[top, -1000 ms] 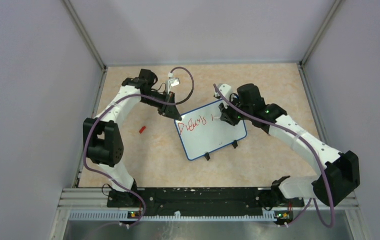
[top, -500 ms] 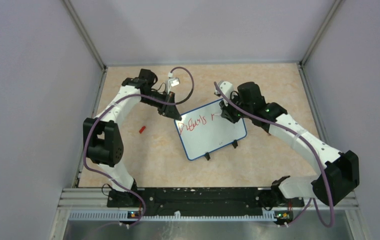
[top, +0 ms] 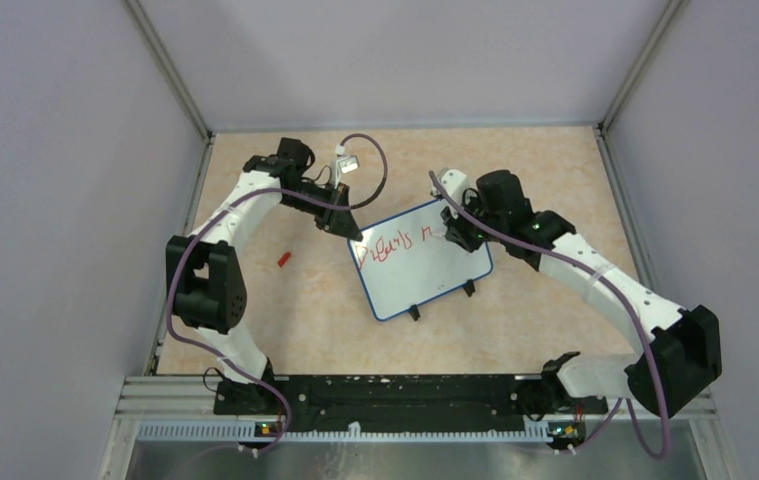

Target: Write a sentence on the whiteboard

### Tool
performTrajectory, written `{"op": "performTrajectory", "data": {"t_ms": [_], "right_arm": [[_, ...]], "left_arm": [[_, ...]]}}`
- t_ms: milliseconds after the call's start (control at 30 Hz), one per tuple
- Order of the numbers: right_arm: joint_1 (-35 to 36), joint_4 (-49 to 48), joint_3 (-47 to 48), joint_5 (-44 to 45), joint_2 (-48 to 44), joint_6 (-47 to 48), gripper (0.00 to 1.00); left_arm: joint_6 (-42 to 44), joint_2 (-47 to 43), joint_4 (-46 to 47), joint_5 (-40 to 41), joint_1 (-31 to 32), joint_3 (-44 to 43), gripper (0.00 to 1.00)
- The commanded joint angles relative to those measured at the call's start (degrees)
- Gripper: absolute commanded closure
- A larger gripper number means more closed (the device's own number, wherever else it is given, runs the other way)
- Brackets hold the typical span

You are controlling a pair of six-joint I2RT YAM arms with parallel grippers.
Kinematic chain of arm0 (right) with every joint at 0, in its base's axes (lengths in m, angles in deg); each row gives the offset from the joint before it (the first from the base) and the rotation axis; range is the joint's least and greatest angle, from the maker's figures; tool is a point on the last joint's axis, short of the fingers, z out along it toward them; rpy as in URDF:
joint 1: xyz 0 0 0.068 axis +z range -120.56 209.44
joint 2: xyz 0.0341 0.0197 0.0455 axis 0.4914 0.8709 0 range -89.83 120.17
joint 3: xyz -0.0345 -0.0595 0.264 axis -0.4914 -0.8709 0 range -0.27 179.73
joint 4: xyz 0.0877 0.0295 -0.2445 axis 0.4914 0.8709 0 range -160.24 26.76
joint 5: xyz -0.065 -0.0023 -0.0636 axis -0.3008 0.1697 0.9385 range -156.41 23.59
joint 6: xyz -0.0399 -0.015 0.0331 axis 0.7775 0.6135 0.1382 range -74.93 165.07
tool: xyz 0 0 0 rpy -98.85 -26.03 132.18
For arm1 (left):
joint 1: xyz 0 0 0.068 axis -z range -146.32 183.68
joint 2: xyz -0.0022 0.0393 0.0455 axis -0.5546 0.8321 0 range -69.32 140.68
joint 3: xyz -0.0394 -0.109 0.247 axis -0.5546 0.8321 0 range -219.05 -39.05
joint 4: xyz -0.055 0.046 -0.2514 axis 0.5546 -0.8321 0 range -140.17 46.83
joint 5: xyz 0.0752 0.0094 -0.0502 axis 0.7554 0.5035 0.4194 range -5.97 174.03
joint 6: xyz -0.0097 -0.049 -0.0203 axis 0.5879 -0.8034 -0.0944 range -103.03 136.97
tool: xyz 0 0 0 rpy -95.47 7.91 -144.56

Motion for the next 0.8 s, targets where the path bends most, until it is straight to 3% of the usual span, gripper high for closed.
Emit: {"op": "performTrajectory", "data": {"t_ms": [0, 767], "right_arm": [[0.49, 0.09, -1.2, 0.33, -0.81, 0.63, 1.0], [-2.53, -1.39, 4.9, 4.73, 0.79, 0.99, 1.0]], "left_arm": [[0.51, -0.45, 0.45, 0.31, 0.3, 0.03, 1.0], [0.6, -0.84, 0.49, 0.25, 0.3, 0.46, 1.0]]}}
